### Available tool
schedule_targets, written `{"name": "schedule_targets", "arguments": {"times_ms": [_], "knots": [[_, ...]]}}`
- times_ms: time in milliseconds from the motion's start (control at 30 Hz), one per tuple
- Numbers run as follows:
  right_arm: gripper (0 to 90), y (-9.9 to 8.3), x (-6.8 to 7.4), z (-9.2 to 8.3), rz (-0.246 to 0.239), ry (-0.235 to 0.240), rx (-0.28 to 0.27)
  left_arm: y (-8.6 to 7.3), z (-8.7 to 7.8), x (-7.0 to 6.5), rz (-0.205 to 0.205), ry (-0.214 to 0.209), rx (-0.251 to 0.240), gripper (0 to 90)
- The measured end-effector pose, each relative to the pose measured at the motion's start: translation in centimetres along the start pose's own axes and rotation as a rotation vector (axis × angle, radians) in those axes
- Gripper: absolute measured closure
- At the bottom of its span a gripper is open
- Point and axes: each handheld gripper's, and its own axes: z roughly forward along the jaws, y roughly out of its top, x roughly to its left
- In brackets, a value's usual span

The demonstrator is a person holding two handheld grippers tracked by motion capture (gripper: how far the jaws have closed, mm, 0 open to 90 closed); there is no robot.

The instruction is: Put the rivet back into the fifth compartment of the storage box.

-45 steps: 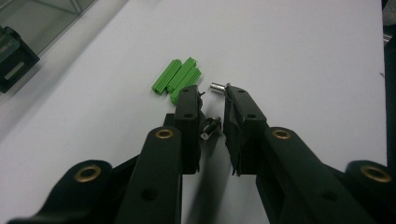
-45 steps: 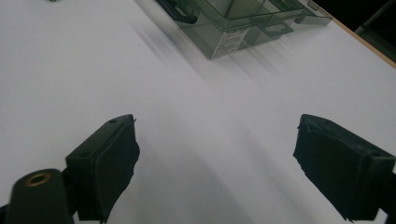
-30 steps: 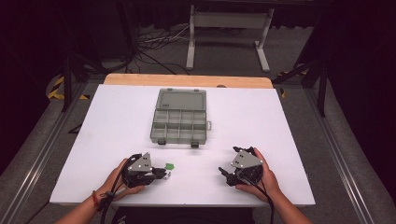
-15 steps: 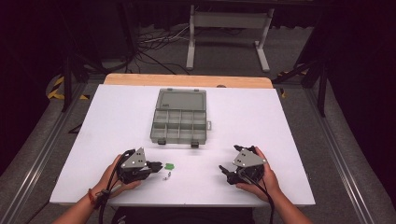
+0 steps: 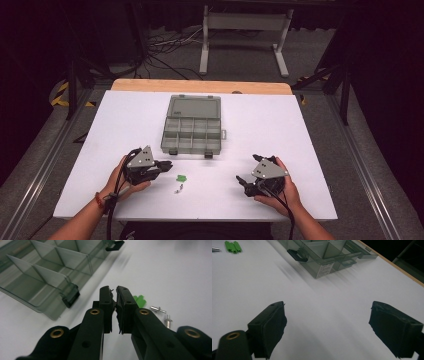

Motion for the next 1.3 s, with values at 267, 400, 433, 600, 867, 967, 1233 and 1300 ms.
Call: {"name": "schedule_targets", "arguments": {"times_ms": [267,400,433,600,867,967,1233,1300], "knots": [[14.0,-0.2,-0.2,0.0,0.002,-0.012,0.001,1.3,-0.1,1.6,-0.020,0.037,-0.049,83.4],[14.0,-0.2,-0.3,-0.1,0.005,-0.019,-0.005,1.9,0.0,2.1,-0.016,0.047,-0.060,83.4],[14.0,-0.2,-0.3,-0.1,0.005,-0.019,-0.005,2.1,0.0,2.2,-0.016,0.052,-0.065,83.4],[14.0,-0.3,-0.4,-0.2,0.008,-0.019,-0.010,2.8,0.0,2.9,-0.022,0.066,-0.091,83.4],[14.0,-0.2,-0.4,-0.3,0.007,-0.021,-0.016,3.3,0.1,4.1,-0.034,0.095,-0.091,83.4],[14.0,-0.2,-0.4,-0.3,0.005,-0.023,-0.014,3.5,0.2,4.6,-0.042,0.094,-0.094,83.4],[14.0,-0.2,-0.4,-0.3,0.012,-0.029,-0.013,3.6,0.6,5.6,-0.052,0.127,-0.079,83.4],[14.0,-0.3,-0.4,-0.3,0.012,-0.028,-0.013,3.5,0.8,5.7,-0.051,0.125,-0.068,83.4]]}}
